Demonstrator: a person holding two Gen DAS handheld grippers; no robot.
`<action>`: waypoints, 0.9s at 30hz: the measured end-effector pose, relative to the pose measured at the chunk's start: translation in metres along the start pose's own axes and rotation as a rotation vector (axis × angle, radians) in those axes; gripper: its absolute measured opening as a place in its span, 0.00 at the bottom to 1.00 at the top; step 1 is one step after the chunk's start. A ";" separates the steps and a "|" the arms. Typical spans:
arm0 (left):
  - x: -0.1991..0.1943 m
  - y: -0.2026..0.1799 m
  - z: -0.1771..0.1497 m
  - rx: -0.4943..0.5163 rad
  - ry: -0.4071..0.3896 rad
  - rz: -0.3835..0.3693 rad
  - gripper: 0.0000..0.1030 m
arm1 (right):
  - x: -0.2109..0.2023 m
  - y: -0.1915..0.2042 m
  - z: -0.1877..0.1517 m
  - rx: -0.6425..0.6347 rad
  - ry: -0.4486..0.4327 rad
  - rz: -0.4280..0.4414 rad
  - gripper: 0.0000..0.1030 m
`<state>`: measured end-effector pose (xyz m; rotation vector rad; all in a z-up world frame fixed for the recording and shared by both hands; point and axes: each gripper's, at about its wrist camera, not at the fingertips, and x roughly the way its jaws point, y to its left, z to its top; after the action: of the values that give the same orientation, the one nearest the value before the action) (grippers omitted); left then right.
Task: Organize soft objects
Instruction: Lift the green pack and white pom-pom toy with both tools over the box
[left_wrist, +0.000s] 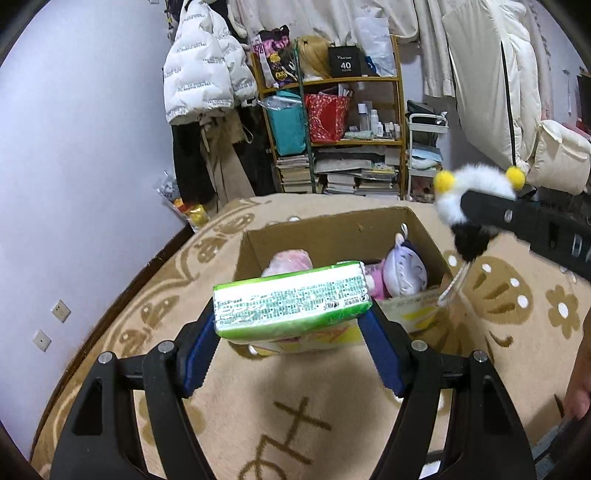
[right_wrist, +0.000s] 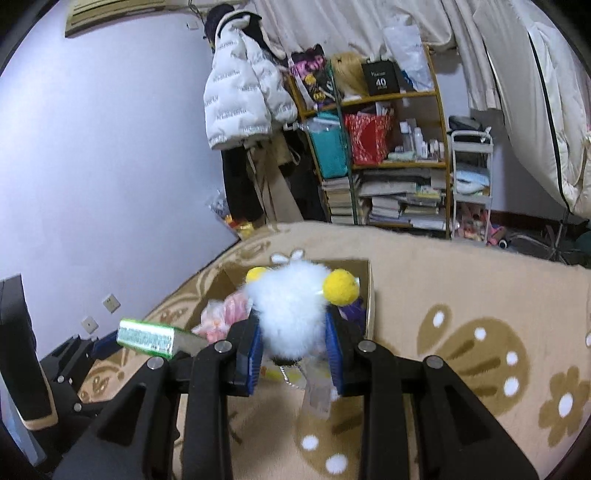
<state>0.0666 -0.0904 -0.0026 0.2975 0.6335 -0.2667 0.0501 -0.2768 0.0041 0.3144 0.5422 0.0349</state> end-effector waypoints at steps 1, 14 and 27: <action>0.001 0.000 0.003 0.008 -0.006 0.006 0.71 | 0.001 0.000 0.004 -0.002 -0.007 0.003 0.30; 0.027 -0.004 0.041 0.046 -0.091 0.008 0.71 | 0.034 0.007 0.039 -0.008 -0.032 0.049 0.31; 0.070 0.005 0.047 -0.006 -0.035 -0.046 0.71 | 0.090 0.002 0.033 -0.015 0.047 0.081 0.31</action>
<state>0.1476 -0.1129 -0.0083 0.2719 0.6072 -0.3138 0.1442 -0.2738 -0.0133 0.3217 0.5751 0.1248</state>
